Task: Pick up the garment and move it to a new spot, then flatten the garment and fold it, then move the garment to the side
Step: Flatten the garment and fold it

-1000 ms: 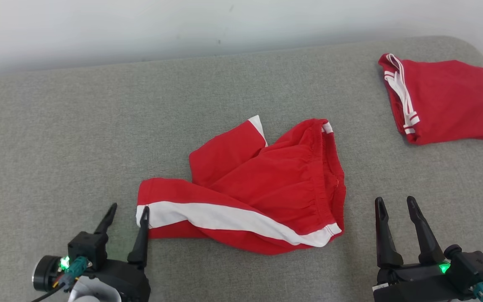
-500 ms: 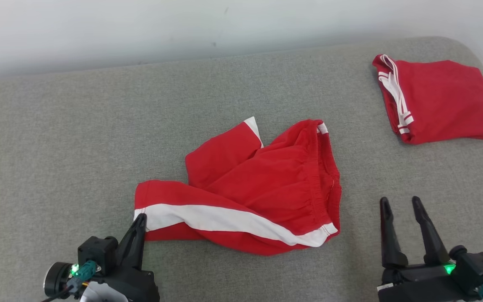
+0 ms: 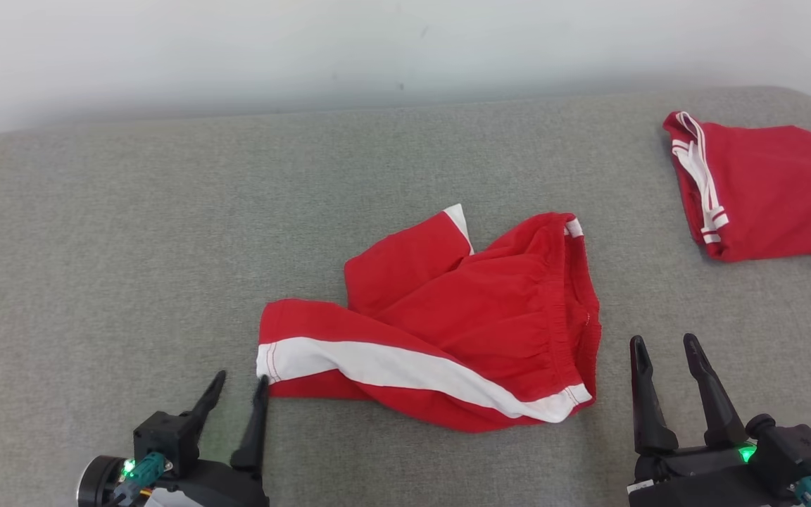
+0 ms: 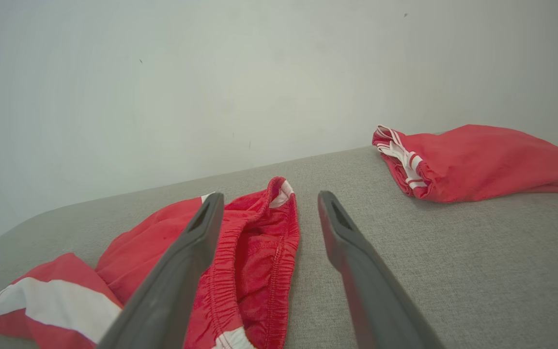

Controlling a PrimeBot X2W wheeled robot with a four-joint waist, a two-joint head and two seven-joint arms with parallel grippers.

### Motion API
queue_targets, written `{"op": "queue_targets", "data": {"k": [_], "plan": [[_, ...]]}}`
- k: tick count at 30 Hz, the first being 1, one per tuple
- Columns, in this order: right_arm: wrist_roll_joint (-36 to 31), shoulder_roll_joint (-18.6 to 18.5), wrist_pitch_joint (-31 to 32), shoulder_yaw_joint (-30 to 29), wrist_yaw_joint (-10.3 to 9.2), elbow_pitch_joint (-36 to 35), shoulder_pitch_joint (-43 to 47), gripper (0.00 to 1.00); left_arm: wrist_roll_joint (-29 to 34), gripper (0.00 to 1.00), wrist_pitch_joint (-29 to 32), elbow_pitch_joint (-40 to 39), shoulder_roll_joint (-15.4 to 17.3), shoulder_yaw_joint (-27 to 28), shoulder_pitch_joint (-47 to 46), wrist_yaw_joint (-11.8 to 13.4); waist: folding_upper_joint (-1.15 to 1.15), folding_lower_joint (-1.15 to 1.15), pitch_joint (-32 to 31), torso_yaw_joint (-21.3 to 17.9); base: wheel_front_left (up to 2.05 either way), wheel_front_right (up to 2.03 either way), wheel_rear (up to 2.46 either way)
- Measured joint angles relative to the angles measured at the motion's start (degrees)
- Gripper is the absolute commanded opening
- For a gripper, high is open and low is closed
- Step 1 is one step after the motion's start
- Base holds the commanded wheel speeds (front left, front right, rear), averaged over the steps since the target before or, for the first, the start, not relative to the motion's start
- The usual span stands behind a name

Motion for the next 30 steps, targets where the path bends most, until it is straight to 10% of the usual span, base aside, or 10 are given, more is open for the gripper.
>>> {"op": "queue_targets", "data": {"k": [11, 15, 16, 30], "plan": [[0.2, -0.2, 0.0, 0.0, 0.00, 0.1, -0.2, 1.00, -0.4, 1.00, 0.1, 4.3, 0.0, -1.0, -1.8, -0.6, 0.00, 0.01, 0.9, -2.6, 0.00, 0.00, 0.00], [0.2, -0.2, 0.0, -0.3, 0.00, 0.0, -0.2, 1.00, -0.4, 0.42, -0.4, 5.2, -0.5, -1.7, -2.4, -0.7, 0.00, 0.01, 0.9, -2.9, 0.00, 0.00, 0.00], [0.2, -0.2, 0.0, -0.3, 0.00, 0.0, -0.2, 1.00, -0.4, 0.00, -0.8, 5.9, -0.5, -1.9, -2.4, -0.7, 0.00, 0.00, 0.7, -2.8, 0.00, 0.00, 0.00], [0.2, -0.3, 0.0, -0.5, 0.00, 0.2, 1.0, 1.00, 0.2, 0.00, -2.4, 0.4, 0.3, -3.7, 2.1, 0.4, 0.00, 0.01, -0.8, 0.5, 0.00, 0.00, 0.00]]}}
